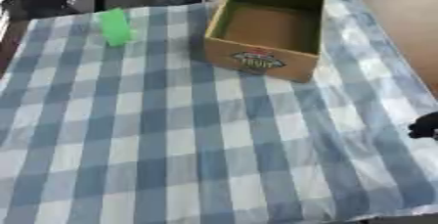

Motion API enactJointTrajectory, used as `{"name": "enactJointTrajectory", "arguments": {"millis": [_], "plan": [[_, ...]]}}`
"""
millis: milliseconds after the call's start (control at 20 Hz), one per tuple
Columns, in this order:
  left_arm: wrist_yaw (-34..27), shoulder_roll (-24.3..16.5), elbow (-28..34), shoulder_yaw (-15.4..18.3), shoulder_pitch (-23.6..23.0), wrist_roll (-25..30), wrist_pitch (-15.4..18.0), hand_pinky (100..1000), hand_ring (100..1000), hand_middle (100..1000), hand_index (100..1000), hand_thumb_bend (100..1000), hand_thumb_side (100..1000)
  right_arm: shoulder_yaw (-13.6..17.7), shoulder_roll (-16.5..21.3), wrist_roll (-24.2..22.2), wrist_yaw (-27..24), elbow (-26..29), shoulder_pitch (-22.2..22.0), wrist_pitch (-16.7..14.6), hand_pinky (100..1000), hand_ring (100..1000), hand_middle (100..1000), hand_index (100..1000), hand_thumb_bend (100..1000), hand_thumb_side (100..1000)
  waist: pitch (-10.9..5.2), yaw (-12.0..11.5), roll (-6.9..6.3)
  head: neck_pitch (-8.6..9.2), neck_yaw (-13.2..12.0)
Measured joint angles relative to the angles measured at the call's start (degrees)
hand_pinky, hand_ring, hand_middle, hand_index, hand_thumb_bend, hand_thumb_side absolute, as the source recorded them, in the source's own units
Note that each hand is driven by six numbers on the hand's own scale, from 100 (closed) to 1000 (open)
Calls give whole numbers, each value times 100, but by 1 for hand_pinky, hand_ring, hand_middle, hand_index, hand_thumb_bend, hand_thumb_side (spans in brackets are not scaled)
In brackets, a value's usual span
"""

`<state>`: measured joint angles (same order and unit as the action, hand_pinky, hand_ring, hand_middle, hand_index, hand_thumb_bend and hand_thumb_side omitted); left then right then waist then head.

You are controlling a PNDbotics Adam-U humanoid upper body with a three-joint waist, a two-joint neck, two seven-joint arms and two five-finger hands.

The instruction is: Pick up objects on the table and place them in the box.

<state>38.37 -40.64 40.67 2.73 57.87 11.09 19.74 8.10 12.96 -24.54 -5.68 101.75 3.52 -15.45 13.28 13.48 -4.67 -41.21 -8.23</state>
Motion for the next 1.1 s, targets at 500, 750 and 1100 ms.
{"name": "enactJointTrajectory", "arguments": {"millis": [500,750,1100], "plan": [[1554,255,-751,170,259,-710,-370,816,779,786,949,557,570,-6,3,-41,3,0,57,8,647,675,622,964,100,610,126,203,-116,53,-76],[1734,277,-961,231,240,-761,-478,809,772,778,941,541,607,-6,3,-43,5,0,103,9,647,676,622,964,100,610,193,278,-164,103,-82],[1711,228,-1021,265,121,-734,-485,809,773,779,942,502,576,-5,3,-44,10,1,131,10,647,677,622,965,100,609,256,320,-181,149,-75]]}}
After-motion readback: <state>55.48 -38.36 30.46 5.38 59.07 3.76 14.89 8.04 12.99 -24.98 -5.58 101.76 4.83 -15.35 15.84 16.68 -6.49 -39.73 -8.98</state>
